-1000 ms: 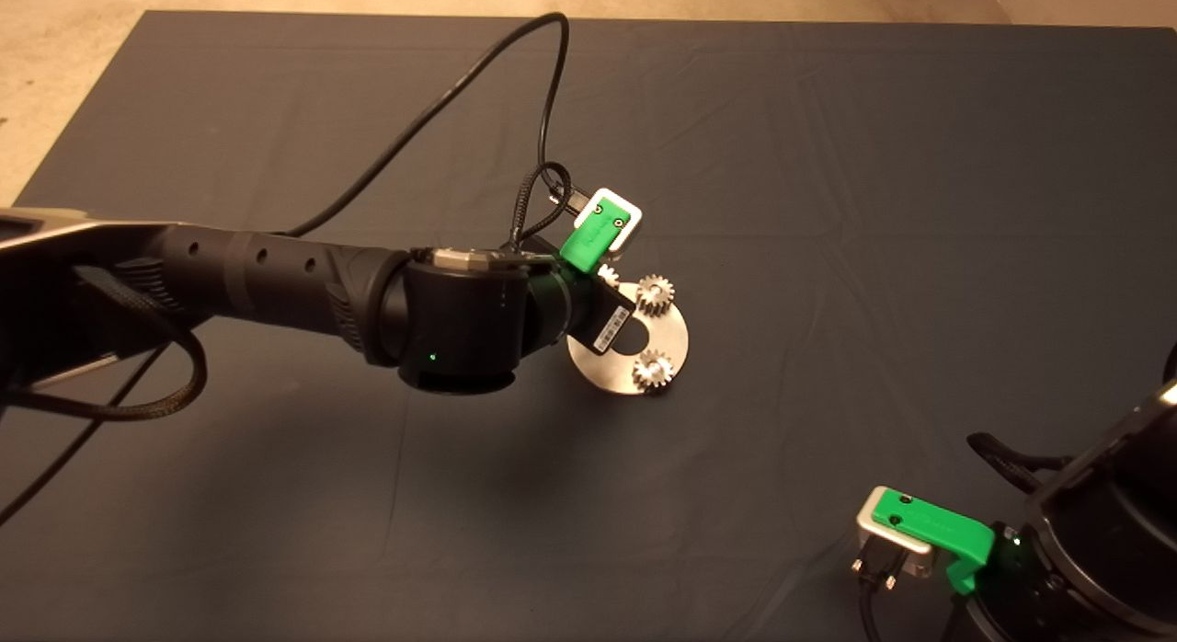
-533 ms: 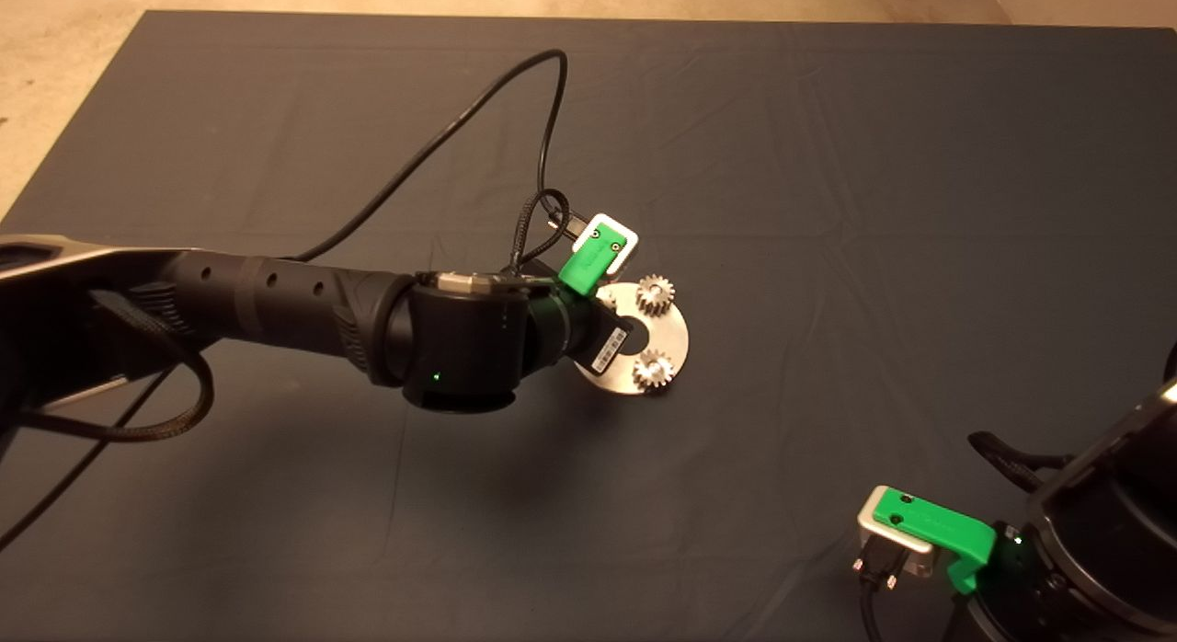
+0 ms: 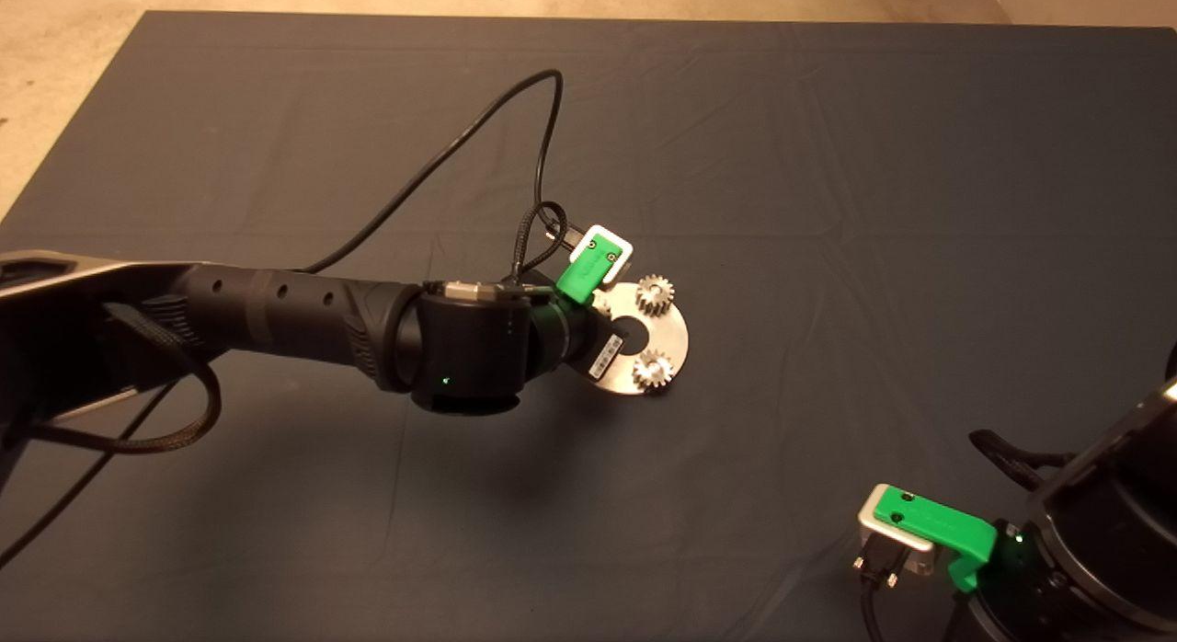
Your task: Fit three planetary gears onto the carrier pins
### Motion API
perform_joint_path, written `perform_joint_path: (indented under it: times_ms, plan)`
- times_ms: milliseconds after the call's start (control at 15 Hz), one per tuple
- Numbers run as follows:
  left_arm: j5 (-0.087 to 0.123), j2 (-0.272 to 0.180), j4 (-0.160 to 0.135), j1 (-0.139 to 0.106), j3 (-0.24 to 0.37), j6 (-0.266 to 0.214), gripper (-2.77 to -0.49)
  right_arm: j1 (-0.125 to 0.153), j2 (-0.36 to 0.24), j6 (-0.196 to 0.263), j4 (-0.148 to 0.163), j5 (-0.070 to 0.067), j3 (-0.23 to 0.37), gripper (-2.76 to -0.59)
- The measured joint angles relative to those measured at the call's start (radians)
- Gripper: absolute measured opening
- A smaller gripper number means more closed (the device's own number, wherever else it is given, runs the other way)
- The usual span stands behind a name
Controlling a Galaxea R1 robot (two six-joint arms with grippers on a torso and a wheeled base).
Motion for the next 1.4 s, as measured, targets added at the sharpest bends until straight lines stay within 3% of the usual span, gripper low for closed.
perform_joint_path:
  times_ms: [400,600,1400]
  plan:
    - [-0.013,-0.001,0.000,0.000,-0.029,0.014,-2.67,0.000,0.000,0.000,0.002,-0.001,0.000,-0.63]
    - [-0.018,-0.001,0.019,0.017,-0.029,0.037,-2.67,0.000,-0.003,0.000,0.002,-0.001,0.000,-0.63]
    - [-0.026,-0.007,0.018,0.016,-0.028,0.060,-2.67,0.000,-0.011,0.000,0.002,-0.001,0.000,-0.63]
